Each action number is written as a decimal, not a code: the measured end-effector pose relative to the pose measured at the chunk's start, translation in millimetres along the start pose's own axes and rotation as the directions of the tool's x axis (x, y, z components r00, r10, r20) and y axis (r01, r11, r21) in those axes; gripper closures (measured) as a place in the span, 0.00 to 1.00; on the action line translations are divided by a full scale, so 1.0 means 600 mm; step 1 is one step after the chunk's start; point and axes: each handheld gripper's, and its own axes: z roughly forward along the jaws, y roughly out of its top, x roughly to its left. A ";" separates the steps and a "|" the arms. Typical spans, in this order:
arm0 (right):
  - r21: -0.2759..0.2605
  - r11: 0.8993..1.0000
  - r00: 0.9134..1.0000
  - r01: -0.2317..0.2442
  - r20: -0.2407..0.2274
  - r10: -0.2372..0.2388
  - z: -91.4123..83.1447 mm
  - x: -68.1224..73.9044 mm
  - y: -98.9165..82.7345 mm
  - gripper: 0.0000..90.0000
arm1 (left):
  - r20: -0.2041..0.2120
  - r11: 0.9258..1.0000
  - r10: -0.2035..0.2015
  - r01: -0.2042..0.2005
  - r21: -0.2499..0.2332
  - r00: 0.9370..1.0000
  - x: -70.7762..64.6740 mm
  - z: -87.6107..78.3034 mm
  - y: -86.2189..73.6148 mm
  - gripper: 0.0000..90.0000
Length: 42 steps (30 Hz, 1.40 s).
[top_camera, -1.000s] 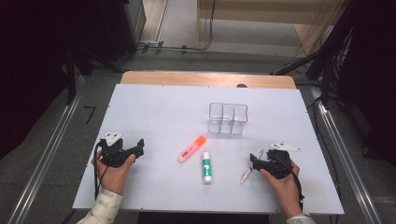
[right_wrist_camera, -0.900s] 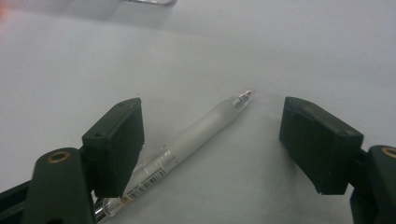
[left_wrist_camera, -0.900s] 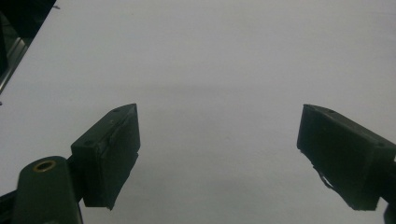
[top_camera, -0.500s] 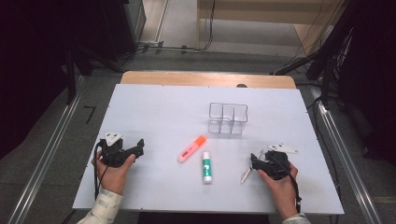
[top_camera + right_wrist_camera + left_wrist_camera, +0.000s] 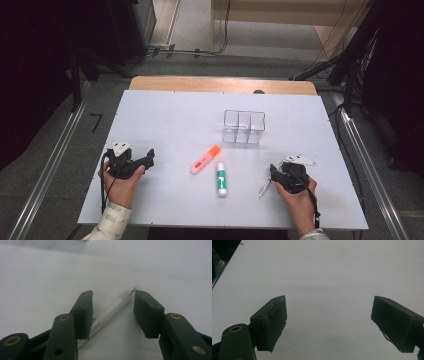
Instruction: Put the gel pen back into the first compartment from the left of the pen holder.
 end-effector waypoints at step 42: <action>0.004 0.999 0.999 0.036 -0.031 -0.036 0.002 -0.010 0.006 0.87 | 0.001 1.000 -0.007 0.007 0.000 1.000 0.001 -0.001 0.000 0.15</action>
